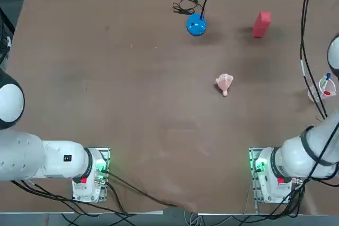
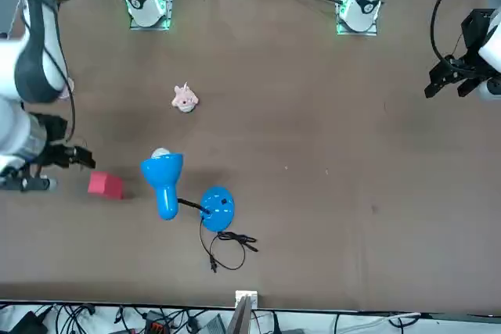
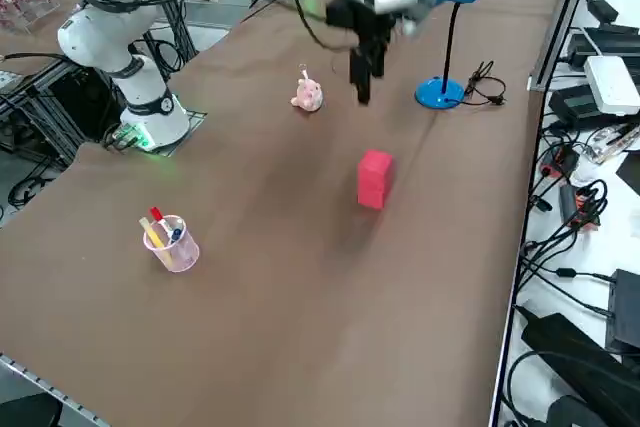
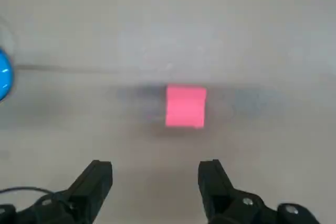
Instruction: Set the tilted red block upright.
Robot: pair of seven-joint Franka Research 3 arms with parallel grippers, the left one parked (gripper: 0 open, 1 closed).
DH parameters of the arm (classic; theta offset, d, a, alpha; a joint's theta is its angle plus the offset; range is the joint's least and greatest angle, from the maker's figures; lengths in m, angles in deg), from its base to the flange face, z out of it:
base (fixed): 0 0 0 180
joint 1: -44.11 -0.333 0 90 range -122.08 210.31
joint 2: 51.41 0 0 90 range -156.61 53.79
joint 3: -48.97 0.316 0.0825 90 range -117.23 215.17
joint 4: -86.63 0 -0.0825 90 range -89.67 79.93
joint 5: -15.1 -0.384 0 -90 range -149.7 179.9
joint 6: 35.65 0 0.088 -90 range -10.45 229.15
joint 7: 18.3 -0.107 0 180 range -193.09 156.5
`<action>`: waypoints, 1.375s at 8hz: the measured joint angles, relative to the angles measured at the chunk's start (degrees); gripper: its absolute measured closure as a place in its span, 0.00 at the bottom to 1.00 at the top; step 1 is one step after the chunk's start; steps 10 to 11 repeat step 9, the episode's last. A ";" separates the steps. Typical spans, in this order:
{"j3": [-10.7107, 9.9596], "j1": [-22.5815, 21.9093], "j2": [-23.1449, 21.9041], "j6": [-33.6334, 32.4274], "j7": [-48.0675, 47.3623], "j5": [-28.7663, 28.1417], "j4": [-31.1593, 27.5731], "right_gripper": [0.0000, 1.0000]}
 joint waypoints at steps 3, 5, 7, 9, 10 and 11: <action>0.00 -0.81 -7.69 -8.51 -0.03 -0.03 -0.23 0.00; -0.13 -0.79 -12.89 -9.52 -0.05 -0.06 -2.70 0.00; -0.43 -0.76 -18.08 -10.12 -0.06 -0.23 -5.94 0.00; -0.41 -0.76 -21.06 -12.13 -0.61 -0.36 -6.76 0.00; -0.41 -0.76 -21.06 -12.13 -0.61 -0.36 -6.76 0.00; -0.41 -0.76 -21.06 -12.13 -0.61 -0.36 -6.76 0.00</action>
